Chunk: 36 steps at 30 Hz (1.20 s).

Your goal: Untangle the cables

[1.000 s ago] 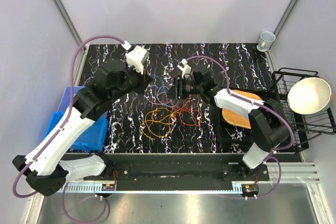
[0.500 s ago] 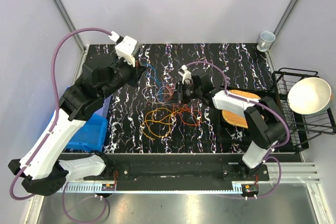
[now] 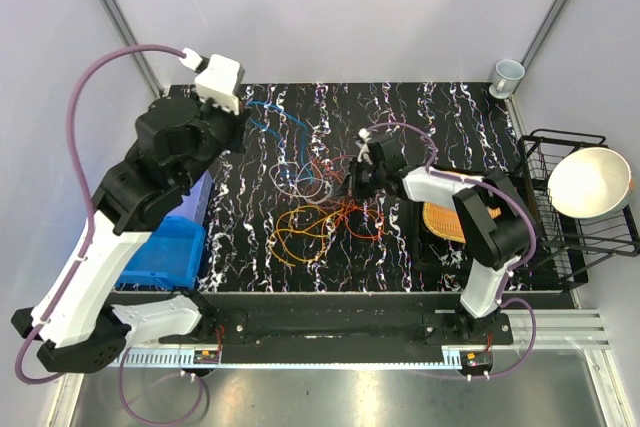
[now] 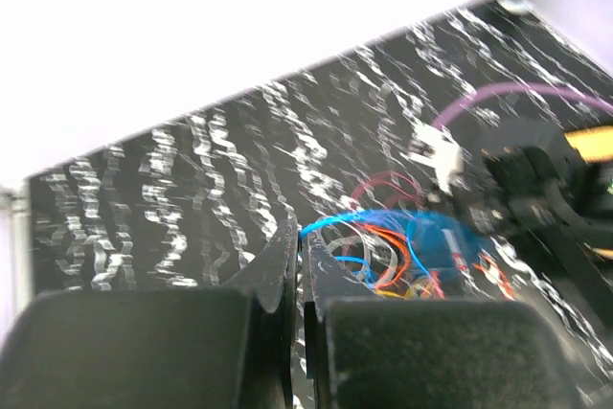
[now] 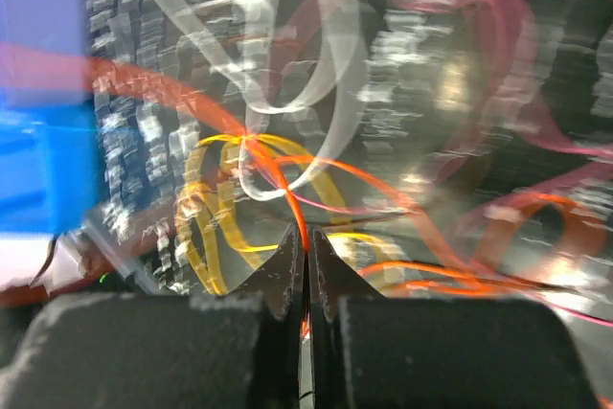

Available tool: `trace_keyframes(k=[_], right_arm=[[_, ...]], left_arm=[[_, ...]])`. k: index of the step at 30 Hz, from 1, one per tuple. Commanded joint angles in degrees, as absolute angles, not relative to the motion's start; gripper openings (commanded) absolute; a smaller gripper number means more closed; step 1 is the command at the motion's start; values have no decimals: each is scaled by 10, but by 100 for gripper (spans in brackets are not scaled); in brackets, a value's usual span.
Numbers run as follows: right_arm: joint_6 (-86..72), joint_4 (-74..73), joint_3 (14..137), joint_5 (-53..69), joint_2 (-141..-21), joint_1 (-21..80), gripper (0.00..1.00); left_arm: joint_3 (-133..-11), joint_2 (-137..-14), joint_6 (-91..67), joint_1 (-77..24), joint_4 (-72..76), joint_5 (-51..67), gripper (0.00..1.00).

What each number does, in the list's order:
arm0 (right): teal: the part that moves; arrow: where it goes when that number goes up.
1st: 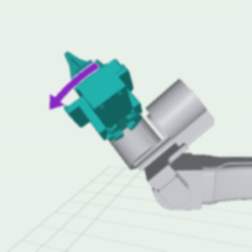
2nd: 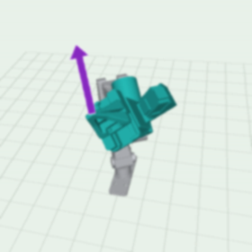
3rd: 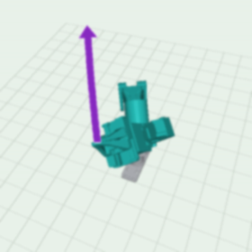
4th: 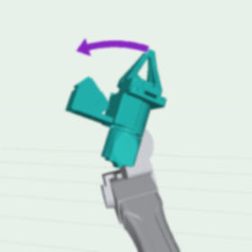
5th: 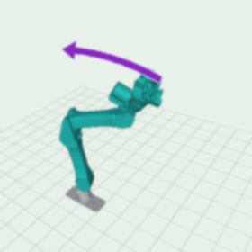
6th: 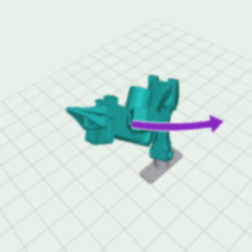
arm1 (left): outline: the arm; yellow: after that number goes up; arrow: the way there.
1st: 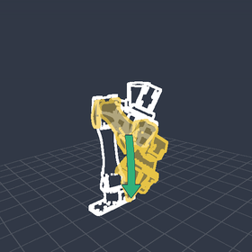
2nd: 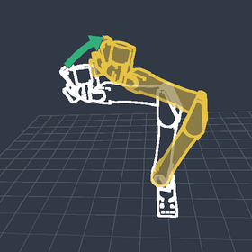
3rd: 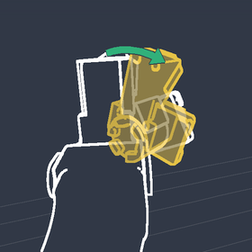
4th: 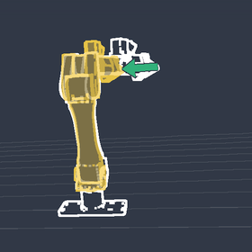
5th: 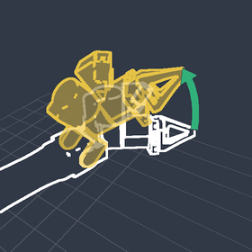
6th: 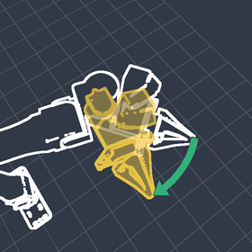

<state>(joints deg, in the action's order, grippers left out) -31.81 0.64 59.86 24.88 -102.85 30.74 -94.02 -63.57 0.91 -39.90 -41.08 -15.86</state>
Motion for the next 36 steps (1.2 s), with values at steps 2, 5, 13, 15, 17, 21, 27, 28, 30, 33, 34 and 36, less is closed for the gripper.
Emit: trace_keyframes(k=[2, 5, 13, 15, 17, 21, 27, 28, 30, 33, 34, 36], right_arm=[[-348, -25, 605, 213, -1055, 254, 0], [-346, -25, 604, 214, -1057, 252, 0], [-340, -28, 603, 203, -1064, 252, 0], [-340, -39, 601, 180, -1063, 245, 0], [-344, -40, 599, 184, -1065, 233, 0], [-344, -40, 603, 206, -1072, 230, 0], [-342, -37, 605, 223, -1079, 230, 0], [-343, -36, 603, 225, -1078, 230, 0], [-344, -33, 602, 230, -1080, 230, 0], [-346, -27, 602, 240, -1080, 230, 0], [-347, -26, 601, 242, -1080, 230, 0], [-348, -23, 599, 246, -1078, 229, 0]], left_arm=[[-990, -606, 36, -396, -389, -278, 0], [-1010, -606, 42, -395, -376, -312, 0], [-1111, -634, 76, -395, -375, -364, 0], [-1130, -632, 98, -395, -370, -404, 0], [-1145, -628, 118, -395, -364, -431, 0], [-1155, -618, 143, -395, -353, -475, 0], [-975, -553, 206, -394, -237, -605, 0], [-955, -542, 221, -393, -225, -626, 0], [-914, -537, 228, -380, -207, -629, 0], [-915, -559, 197, -326, -257, -580, 0], [-923, -568, 162, -303, -279, -557, 0], [-935, -584, 130, -244, -321, -510, 0]])
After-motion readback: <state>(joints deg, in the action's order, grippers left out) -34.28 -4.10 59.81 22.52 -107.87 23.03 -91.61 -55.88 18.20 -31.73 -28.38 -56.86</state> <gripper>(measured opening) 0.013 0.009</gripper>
